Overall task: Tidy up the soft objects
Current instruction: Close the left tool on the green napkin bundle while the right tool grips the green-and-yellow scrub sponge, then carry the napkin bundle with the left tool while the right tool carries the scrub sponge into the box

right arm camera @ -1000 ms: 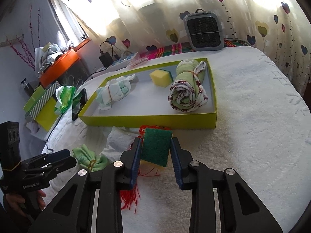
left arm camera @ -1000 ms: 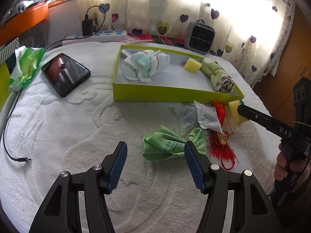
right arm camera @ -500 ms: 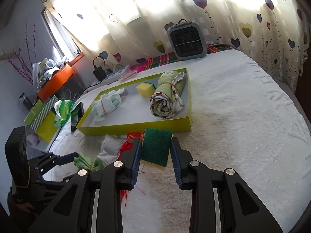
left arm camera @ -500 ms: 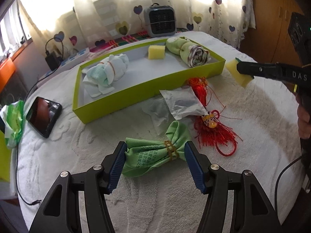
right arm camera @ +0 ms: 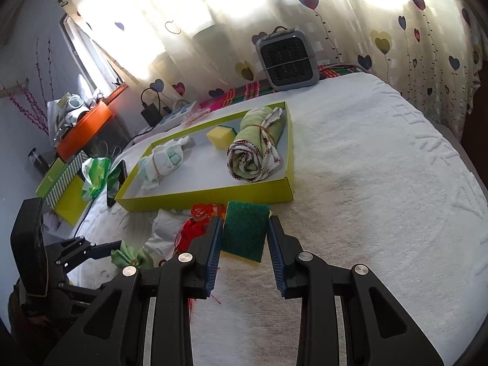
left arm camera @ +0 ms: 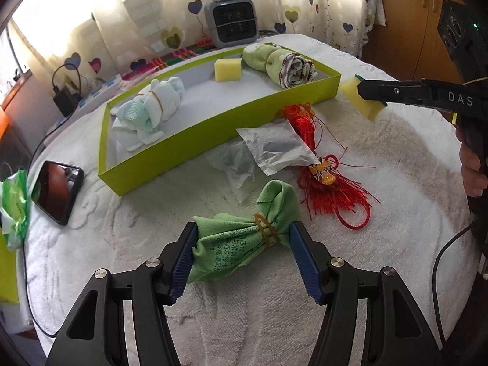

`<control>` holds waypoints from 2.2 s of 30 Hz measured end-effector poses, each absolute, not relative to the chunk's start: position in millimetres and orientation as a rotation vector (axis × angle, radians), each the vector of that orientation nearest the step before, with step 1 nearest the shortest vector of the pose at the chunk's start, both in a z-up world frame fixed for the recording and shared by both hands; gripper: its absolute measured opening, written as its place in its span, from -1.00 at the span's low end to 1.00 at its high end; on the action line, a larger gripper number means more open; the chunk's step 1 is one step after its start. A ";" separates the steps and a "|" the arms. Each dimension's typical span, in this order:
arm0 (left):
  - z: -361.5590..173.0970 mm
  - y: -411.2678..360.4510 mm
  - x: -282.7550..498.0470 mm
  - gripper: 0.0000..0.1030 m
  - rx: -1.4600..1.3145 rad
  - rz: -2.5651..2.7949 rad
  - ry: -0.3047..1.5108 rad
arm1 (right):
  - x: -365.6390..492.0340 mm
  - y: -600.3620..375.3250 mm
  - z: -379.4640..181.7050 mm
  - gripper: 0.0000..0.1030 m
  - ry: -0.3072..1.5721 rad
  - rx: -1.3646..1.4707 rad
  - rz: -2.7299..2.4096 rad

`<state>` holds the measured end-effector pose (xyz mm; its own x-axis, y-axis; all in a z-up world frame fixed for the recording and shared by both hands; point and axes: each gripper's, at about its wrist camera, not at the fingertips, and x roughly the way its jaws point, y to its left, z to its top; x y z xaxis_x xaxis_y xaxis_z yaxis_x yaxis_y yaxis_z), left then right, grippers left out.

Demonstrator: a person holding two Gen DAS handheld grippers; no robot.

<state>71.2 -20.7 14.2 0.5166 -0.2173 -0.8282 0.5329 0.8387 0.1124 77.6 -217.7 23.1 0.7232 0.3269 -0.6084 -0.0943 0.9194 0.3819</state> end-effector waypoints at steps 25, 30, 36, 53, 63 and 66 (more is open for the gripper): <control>9.3 21.4 96.2 0.04 0.160 -0.296 0.948 | 78.2 -216.5 19.2 -0.39 0.740 0.352 0.237; 8.0 28.8 99.9 -0.28 0.126 -0.249 0.925 | 78.7 -214.9 18.0 -0.39 0.745 0.351 0.242; 7.8 32.6 101.6 -0.42 0.108 -0.242 0.918 | 79.5 -213.6 16.4 -0.39 0.747 0.351 0.244; 13.9 31.4 88.3 -0.66 0.016 -0.279 0.896 | 78.6 -210.8 14.3 -0.39 0.749 0.346 0.246; 23.2 30.8 86.9 -0.66 0.004 -0.279 0.876 | 76.4 -206.4 20.5 -0.39 0.742 0.324 0.250; 31.6 31.8 87.7 -0.66 -0.007 -0.285 0.856 | 76.3 -203.9 25.2 -0.39 0.734 0.312 0.254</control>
